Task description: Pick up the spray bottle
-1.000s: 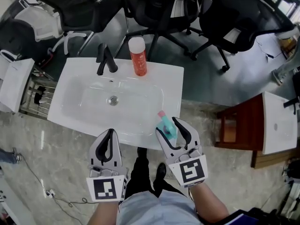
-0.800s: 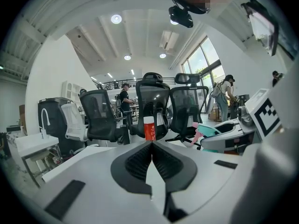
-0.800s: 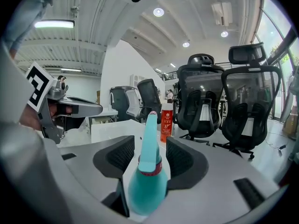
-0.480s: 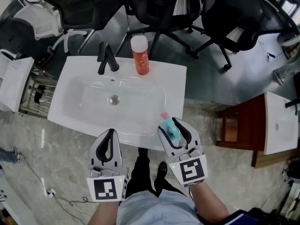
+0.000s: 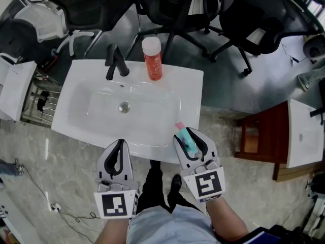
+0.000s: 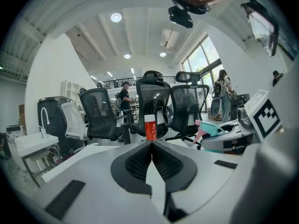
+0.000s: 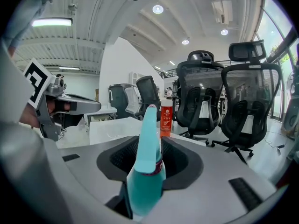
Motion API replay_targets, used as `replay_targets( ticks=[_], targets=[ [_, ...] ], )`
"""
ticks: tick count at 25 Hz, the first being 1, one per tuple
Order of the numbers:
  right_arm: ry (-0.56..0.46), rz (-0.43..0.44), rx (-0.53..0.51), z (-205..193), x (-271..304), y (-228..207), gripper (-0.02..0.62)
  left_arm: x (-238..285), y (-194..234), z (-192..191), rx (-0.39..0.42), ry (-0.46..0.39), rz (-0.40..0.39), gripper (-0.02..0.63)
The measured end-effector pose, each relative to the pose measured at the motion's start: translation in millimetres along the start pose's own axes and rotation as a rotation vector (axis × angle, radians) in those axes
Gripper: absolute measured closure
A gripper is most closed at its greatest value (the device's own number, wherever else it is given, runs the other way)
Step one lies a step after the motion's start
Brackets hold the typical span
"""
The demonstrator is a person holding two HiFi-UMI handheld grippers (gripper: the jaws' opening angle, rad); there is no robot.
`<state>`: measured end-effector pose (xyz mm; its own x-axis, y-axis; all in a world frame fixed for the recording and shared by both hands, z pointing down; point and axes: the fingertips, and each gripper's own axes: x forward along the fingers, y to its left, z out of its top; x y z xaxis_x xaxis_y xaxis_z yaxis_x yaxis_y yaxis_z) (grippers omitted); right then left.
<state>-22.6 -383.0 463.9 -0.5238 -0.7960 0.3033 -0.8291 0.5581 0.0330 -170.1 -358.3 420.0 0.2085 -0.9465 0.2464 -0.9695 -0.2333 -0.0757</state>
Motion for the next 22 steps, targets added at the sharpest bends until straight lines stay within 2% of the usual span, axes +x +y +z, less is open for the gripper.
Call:
replay_targets(
  ticks=[12, 22],
  targets=[
    [-0.001, -0.003, -0.005, 2, 0, -1, 0.451, 1, 1, 3, 0.001, -0.006, 0.002, 0.588],
    [-0.073, -0.007, -0.018, 34, -14, 2, 0.453, -12, -3, 27, 0.014, -0.063, -0.001, 0.588]
  ],
)
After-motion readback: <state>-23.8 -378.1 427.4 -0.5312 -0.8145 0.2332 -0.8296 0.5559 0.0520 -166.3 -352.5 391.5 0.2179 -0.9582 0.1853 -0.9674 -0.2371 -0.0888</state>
